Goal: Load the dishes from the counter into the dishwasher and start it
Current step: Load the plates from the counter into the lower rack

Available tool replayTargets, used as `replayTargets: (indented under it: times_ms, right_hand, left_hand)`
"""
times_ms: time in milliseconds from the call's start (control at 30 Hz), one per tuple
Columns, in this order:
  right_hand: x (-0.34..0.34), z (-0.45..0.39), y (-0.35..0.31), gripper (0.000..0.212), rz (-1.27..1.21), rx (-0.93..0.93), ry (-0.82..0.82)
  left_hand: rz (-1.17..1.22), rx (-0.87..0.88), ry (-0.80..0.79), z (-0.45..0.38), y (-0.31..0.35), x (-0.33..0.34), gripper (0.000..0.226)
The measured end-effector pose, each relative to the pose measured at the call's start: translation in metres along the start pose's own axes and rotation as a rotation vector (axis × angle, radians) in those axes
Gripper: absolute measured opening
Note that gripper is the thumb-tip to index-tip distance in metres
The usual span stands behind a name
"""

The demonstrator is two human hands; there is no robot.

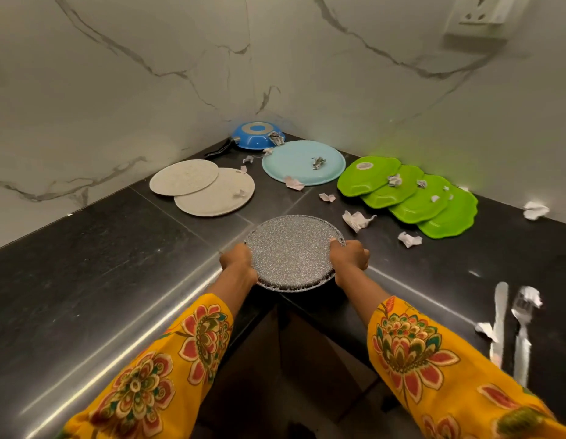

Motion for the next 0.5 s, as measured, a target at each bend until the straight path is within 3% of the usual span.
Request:
replayTargets:
  times_ms: [67,133,300,400,500]
  right_hand:
    - [-0.020,0.011,0.013,0.041,-0.028,0.003,0.037]
    - [-0.037,0.020,0.027,0.020,-0.074,-0.008,0.052]
    - [-0.086,0.047,0.062,0.036,-0.167,-0.005,0.163]
    - [-0.121,0.068,0.082,0.037,-0.181,0.002,0.225]
    - [-0.158,0.088,0.100,0.020,-0.187,0.005,0.293]
  left_hand:
    - [-0.007,0.005,-0.019,0.015,-0.013,-0.001,0.025]
    - [-0.030,0.012,-0.068,0.033,-0.024,-0.002,0.035]
    - [-0.018,-0.026,-0.131,0.079,-0.053,-0.009,0.010]
    - [-0.045,-0.049,-0.210,0.101,-0.074,-0.007,0.019]
    - [-0.026,-0.069,-0.219,0.128,-0.095,-0.005,0.025]
Point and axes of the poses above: each hand's wrist, its own z-axis away from the middle knuckle, its own x-axis out of the palm, y = z × x, the point moved 5 cm from there along -z, towards the middle knuckle, and after that the axes turned 8 degrees about -z, right-handed, at the moved point
